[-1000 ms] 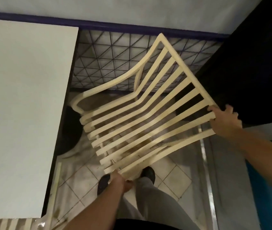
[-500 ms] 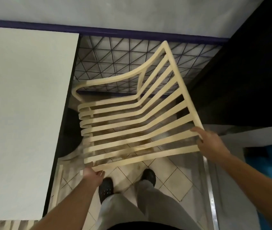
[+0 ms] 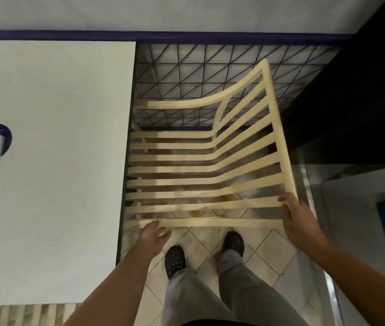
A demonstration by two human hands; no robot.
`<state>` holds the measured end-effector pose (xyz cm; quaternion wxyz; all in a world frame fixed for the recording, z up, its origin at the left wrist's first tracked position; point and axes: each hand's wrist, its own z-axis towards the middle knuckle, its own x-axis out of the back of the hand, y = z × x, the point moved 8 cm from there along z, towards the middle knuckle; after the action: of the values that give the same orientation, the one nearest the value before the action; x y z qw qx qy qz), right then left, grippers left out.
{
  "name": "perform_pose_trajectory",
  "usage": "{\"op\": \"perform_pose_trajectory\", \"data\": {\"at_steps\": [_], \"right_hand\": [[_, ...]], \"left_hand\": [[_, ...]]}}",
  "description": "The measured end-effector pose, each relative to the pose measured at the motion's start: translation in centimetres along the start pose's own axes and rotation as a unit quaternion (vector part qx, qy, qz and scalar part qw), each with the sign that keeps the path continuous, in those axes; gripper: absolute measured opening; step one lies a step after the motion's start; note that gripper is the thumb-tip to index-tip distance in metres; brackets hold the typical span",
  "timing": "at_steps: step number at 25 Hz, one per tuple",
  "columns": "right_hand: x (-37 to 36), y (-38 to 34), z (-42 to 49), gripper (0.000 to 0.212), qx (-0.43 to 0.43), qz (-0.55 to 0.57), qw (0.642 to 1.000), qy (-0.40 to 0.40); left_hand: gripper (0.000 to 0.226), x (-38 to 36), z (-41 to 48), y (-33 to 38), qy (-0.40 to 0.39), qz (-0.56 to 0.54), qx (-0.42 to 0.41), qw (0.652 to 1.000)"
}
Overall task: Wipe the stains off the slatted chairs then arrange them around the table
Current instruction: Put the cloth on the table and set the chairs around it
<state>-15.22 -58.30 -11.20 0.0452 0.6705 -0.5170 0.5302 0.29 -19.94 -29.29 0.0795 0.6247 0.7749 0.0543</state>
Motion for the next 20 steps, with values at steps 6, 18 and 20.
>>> {"op": "perform_pose_trajectory", "data": {"at_steps": [6, 18, 20], "right_hand": [[-1.1, -0.9, 0.4, 0.018, -0.024, 0.013, 0.996, -0.08], [-1.5, -5.0, 4.3, 0.019, -0.006, 0.075, 0.99, -0.119], [-1.5, -5.6, 5.1, 0.02, -0.012, 0.081, 0.989, -0.122]], "left_hand": [[0.025, -2.4, -1.9, 2.8, -0.028, 0.136, 0.01, 0.99], [0.026, -3.2, -1.6, 7.0, -0.012, 0.152, -0.024, 0.988], [0.027, -3.3, -0.9, 7.9, -0.012, 0.16, -0.032, 0.987]]}}
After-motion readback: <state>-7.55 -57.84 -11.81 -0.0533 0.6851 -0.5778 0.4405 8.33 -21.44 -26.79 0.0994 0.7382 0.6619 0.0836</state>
